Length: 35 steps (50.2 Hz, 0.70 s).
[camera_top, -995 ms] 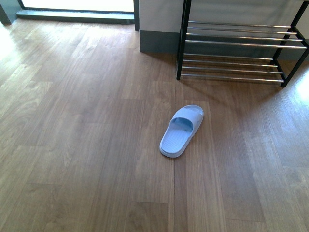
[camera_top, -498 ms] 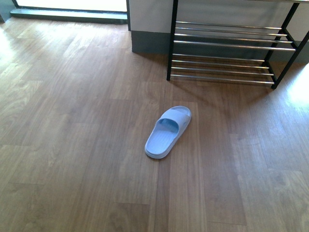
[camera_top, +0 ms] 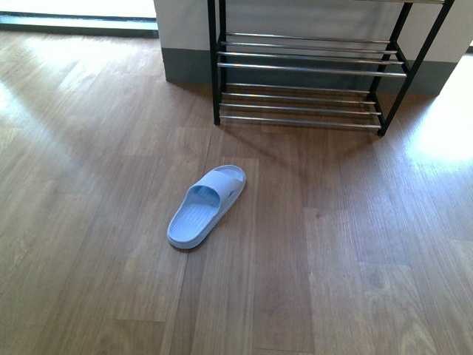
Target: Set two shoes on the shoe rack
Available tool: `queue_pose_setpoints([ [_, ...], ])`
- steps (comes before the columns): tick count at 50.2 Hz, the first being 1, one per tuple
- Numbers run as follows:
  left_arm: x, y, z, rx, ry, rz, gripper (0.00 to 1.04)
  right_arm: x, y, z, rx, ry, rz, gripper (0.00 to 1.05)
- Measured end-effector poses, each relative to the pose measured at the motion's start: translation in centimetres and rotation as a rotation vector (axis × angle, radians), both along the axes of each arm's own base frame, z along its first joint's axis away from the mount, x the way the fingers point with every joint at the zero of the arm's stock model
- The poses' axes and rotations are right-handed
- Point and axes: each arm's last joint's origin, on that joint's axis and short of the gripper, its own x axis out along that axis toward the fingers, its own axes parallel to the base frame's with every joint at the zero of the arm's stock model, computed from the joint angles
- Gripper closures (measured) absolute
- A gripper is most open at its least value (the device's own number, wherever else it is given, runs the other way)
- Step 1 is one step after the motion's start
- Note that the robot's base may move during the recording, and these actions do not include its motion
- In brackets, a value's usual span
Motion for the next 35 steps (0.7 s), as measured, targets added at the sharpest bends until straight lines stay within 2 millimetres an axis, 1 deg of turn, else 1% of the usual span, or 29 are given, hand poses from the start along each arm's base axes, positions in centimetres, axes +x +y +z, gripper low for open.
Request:
queue_pose_setpoints([
  [35, 0.0, 0.01, -0.01, 0.0, 0.0, 0.004, 0.09, -0.01, 0.02, 0.01, 0.0, -0.001, 0.004, 1.03],
])
